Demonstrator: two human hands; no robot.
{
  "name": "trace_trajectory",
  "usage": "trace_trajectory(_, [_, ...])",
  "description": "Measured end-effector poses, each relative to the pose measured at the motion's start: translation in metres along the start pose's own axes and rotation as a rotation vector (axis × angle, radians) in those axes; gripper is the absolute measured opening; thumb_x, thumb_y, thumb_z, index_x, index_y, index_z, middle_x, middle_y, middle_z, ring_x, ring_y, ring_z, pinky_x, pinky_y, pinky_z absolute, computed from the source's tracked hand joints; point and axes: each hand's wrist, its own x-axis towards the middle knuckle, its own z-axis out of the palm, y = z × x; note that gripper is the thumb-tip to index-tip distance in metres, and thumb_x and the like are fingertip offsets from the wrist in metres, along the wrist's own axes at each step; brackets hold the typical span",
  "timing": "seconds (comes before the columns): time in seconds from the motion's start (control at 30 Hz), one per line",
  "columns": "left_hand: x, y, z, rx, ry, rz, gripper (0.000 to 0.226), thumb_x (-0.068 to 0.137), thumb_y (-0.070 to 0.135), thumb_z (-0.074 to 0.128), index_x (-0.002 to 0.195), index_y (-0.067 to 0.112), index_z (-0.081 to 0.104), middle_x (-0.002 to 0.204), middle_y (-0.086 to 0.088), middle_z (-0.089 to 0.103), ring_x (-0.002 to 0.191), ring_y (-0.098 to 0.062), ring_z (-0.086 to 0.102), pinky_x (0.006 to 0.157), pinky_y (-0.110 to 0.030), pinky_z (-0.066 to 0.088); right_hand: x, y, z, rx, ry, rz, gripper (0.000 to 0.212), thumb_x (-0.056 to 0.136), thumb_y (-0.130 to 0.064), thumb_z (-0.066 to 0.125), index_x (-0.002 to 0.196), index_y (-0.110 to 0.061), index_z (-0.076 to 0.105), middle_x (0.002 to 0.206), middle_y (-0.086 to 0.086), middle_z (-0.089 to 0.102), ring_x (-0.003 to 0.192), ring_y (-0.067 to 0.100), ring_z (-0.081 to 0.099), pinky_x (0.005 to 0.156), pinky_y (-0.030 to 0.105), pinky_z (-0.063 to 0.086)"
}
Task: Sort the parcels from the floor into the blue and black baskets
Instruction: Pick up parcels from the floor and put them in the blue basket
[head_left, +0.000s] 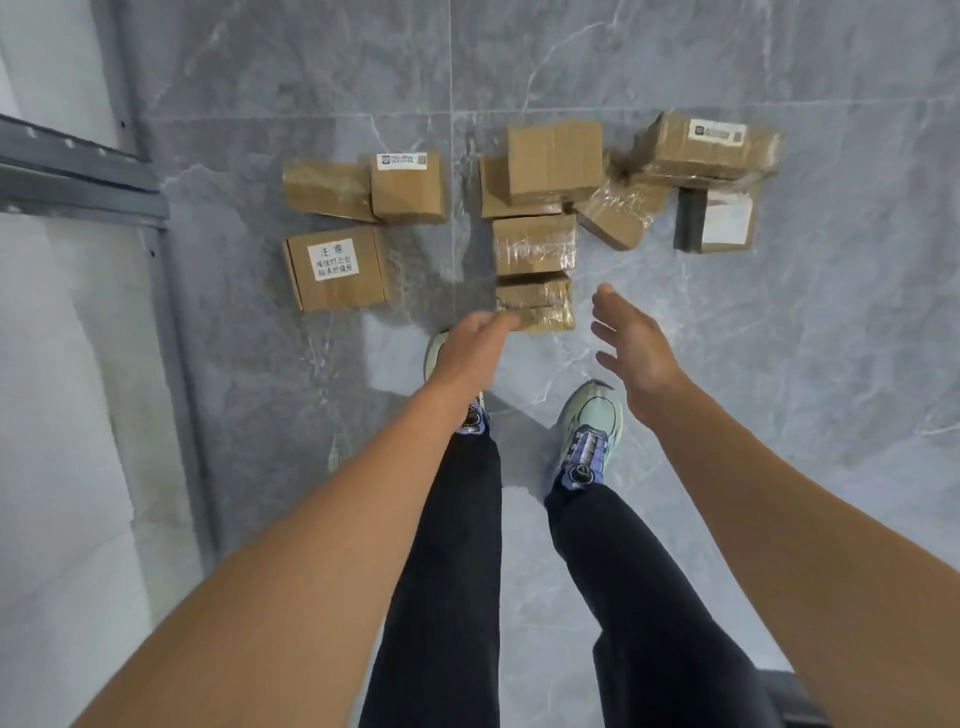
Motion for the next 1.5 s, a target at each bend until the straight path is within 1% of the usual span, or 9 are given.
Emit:
trace_trajectory(0.23, [0.136, -0.015, 0.012, 0.037, -0.033, -0.064, 0.06, 0.083, 0.059, 0.051, 0.127, 0.02, 0.06, 0.126, 0.0, 0.058, 0.114, -0.021, 0.054, 0.091, -0.042, 0.044, 0.13, 0.042, 0.022, -0.015, 0.098, 0.084, 0.069, 0.104, -0.063, 0.046, 0.159, -0.021, 0.042, 0.164, 0.0, 0.042, 0.151, 0.023, 0.038, 0.125, 0.053, 0.028])
trace_trajectory(0.37, [0.175, -0.028, 0.015, 0.012, -0.06, -0.094, 0.048, 0.096, 0.05, 0.053, 0.133, 0.02, 0.057, 0.132, 0.0, 0.054, 0.119, -0.022, 0.051, 0.099, -0.045, 0.045, 0.162, 0.053, 0.033, 0.022, 0.091, 0.109, 0.054, 0.106, -0.062, 0.041, 0.14, -0.023, 0.057, 0.149, -0.003, 0.053, 0.14, 0.018, 0.045, 0.12, 0.044, 0.028])
trace_trajectory(0.5, [0.188, -0.034, 0.017, -0.019, -0.125, -0.138, 0.041, 0.1, 0.049, 0.053, 0.13, 0.022, 0.051, 0.123, 0.001, 0.047, 0.114, -0.019, 0.048, 0.108, -0.046, 0.045, 0.175, 0.06, 0.04, 0.043, 0.103, 0.1, 0.088, 0.083, -0.081, 0.049, 0.147, -0.022, 0.059, 0.149, 0.002, 0.059, 0.142, 0.024, 0.05, 0.124, 0.053, 0.03])
trace_trajectory(0.67, [0.17, -0.035, 0.001, -0.114, -0.151, -0.131, 0.048, 0.097, 0.054, 0.056, 0.135, 0.025, 0.055, 0.128, 0.003, 0.05, 0.101, -0.004, 0.048, 0.106, -0.044, 0.046, 0.154, 0.051, 0.048, 0.002, 0.087, 0.1, 0.061, 0.091, -0.072, 0.047, 0.121, -0.024, 0.072, 0.126, 0.0, 0.071, 0.126, 0.022, 0.06, 0.121, 0.052, 0.035])
trace_trajectory(0.77, [0.136, -0.033, -0.017, -0.167, -0.159, -0.125, 0.045, 0.096, 0.054, 0.056, 0.134, 0.029, 0.057, 0.128, 0.01, 0.053, 0.106, 0.0, 0.049, 0.105, -0.045, 0.045, 0.123, 0.042, 0.053, -0.014, 0.062, 0.11, 0.048, 0.098, -0.067, 0.047, 0.102, -0.028, 0.074, 0.116, -0.006, 0.074, 0.122, 0.02, 0.062, 0.121, 0.053, 0.035])
trace_trajectory(0.93, [0.053, -0.009, -0.051, -0.272, -0.088, -0.102, 0.038, 0.101, 0.049, 0.053, 0.133, 0.03, 0.058, 0.137, 0.007, 0.05, 0.127, -0.014, 0.046, 0.114, -0.049, 0.042, 0.051, -0.006, 0.064, -0.077, 0.028, 0.037, 0.071, 0.072, -0.082, 0.05, 0.113, -0.03, 0.075, 0.124, -0.005, 0.074, 0.124, 0.02, 0.063, 0.12, 0.053, 0.037])
trace_trajectory(1.07, [-0.024, 0.025, -0.074, -0.384, 0.0, -0.026, 0.03, 0.103, 0.045, 0.053, 0.126, 0.03, 0.063, 0.123, 0.01, 0.058, 0.116, -0.009, 0.052, 0.113, -0.048, 0.044, -0.019, -0.062, 0.069, -0.125, -0.012, -0.075, 0.056, 0.081, -0.074, 0.049, 0.107, -0.034, 0.077, 0.117, -0.009, 0.076, 0.121, 0.017, 0.065, 0.119, 0.051, 0.038])
trace_trajectory(1.33, [-0.225, 0.093, -0.126, -0.522, 0.176, 0.223, 0.009, 0.104, 0.041, 0.054, 0.098, 0.045, 0.06, 0.108, 0.027, 0.054, 0.1, 0.007, 0.05, 0.109, -0.042, 0.047, -0.19, -0.186, 0.067, -0.249, -0.152, -0.377, 0.074, 0.083, -0.081, 0.049, 0.135, -0.033, 0.07, 0.135, -0.01, 0.07, 0.131, 0.015, 0.06, 0.121, 0.049, 0.037])
trace_trajectory(1.5, [-0.357, 0.121, -0.148, -0.593, 0.346, 0.349, 0.031, 0.1, 0.05, 0.057, 0.125, 0.033, 0.067, 0.125, 0.01, 0.065, 0.114, -0.011, 0.06, 0.105, -0.042, 0.05, -0.306, -0.256, 0.073, -0.351, -0.24, -0.544, 0.074, 0.085, -0.085, 0.043, 0.125, -0.031, 0.073, 0.133, -0.007, 0.069, 0.127, 0.017, 0.061, 0.111, 0.043, 0.044])
